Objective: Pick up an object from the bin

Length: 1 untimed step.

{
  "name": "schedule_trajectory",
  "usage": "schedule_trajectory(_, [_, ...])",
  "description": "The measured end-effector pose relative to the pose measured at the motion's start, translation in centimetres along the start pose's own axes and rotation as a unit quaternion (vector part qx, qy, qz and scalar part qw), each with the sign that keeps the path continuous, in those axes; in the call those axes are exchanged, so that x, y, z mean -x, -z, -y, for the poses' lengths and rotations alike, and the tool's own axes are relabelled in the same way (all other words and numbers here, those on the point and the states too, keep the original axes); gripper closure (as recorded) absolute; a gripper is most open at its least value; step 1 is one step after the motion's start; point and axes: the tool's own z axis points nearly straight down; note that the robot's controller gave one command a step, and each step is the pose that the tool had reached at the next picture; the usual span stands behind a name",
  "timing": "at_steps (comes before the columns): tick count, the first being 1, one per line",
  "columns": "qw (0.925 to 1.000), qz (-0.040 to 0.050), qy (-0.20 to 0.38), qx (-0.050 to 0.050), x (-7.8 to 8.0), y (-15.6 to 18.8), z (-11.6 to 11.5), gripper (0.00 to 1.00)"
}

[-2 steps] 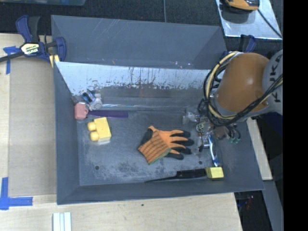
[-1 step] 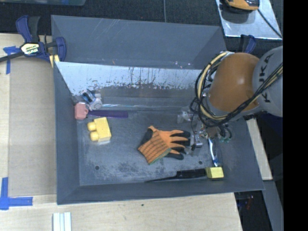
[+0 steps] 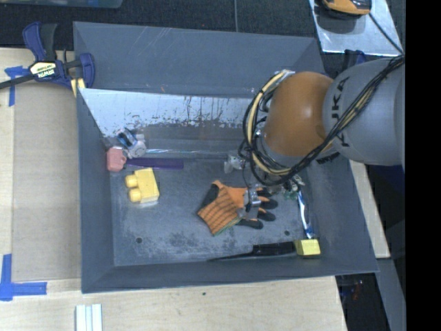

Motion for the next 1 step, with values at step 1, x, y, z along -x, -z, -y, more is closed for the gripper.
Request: schedule_trajectory(1, [0.9978, 0.0023, -0.066, -0.003, 0.37, -3.16, 2.05, 0.0])
